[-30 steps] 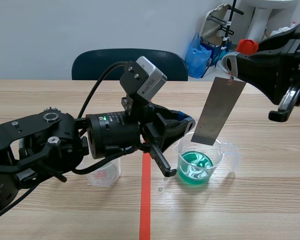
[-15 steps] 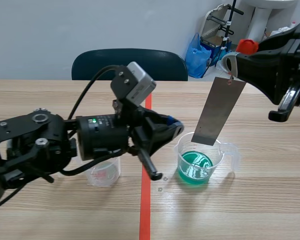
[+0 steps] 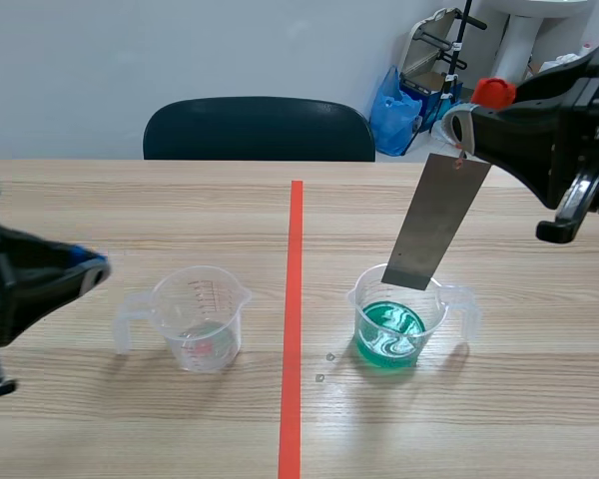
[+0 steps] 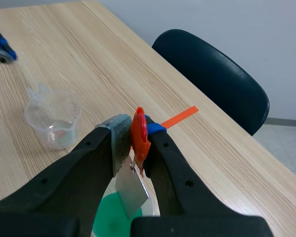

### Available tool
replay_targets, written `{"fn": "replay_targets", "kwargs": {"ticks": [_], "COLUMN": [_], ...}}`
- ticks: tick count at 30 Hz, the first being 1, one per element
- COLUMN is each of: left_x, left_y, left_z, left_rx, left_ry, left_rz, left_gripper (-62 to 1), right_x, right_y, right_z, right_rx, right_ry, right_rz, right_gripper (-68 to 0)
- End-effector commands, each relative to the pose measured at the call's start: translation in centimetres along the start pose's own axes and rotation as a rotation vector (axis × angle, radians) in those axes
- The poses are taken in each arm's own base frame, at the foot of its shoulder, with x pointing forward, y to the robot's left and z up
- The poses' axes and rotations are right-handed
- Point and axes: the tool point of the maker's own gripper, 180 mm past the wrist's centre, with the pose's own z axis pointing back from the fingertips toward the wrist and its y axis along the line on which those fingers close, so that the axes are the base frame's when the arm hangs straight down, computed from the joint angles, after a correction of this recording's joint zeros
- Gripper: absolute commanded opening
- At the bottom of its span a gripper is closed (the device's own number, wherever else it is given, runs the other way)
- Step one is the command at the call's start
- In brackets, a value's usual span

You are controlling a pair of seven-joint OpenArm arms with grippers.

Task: Do the redox reaction experiment

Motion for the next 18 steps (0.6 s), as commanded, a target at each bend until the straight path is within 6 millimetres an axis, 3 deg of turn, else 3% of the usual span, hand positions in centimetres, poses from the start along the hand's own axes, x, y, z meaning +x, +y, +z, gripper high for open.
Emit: {"fn": "replay_targets", "kwargs": {"ticks": [1, 11, 18], "left_x": [-1.6, -6.3, -6.4], "left_y": [-0.9, -4.3, -8.5], "left_z": [1.0, 10.1, 15.2], "left_rx": [0.010, 0.194, 0.253], "left_ry": [0.017, 0.042, 0.022], "left_rz": [0.067, 0.178, 0.188], "left_gripper": [-58.0, -57.9, -57.9], "right_x": [1.1, 1.1, 1.1], "right_y": [-0.2, -0.2, -0.2], "right_z": [0.0, 0.0, 0.0], "right_rx": [-0.003, -0.003, -0.003], "right_ry": [-0.038, -0.038, -0.038], "right_rz": [0.008, 0.008, 0.008], "right_gripper": [-65.6, -65.6, -65.6]}}
